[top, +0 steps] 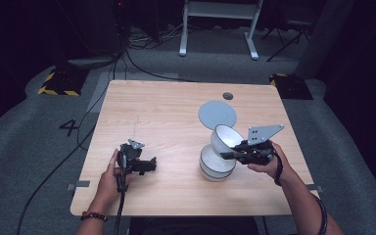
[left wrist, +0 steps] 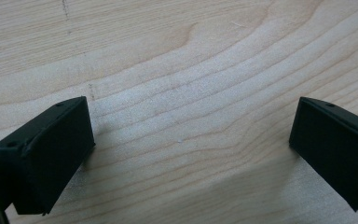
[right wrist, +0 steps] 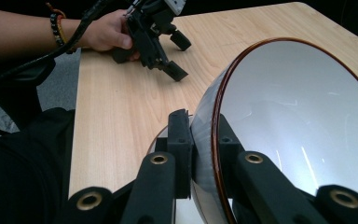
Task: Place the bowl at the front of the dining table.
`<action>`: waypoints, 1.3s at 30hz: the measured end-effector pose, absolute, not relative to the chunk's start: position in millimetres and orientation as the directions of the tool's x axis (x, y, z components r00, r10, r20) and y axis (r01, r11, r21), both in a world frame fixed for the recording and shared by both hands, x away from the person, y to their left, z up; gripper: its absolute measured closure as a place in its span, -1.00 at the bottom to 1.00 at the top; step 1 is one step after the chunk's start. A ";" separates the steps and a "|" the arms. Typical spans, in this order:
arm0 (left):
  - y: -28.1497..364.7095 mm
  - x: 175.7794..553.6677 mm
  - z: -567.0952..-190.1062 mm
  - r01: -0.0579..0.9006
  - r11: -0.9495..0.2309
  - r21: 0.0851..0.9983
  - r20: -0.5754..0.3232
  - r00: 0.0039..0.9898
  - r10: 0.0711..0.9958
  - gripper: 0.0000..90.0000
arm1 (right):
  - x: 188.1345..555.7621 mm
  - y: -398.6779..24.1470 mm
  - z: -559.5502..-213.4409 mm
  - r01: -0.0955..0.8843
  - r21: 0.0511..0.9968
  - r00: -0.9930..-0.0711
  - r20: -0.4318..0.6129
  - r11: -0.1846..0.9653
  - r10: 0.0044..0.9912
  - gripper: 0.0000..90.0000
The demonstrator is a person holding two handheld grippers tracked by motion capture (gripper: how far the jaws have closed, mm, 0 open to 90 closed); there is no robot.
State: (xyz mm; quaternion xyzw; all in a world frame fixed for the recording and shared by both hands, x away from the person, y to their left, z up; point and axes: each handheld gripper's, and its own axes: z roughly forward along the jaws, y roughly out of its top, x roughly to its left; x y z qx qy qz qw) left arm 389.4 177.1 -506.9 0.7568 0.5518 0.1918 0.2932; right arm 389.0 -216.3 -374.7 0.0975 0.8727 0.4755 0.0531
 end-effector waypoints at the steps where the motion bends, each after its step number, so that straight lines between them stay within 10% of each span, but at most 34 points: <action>1: 177.0 389.4 -506.9 0.724 -0.218 0.655 -0.035 0.318 0.947 -1.00 | 389.8 -216.9 -374.0 0.119 0.839 -0.973 -0.007 0.531 0.229 0.83; 39: 176.9 389.7 -506.9 0.724 -0.220 0.654 -0.033 0.317 0.948 -1.00 | 449.1 -214.1 -365.1 0.151 0.822 -0.927 -0.075 0.549 0.368 0.83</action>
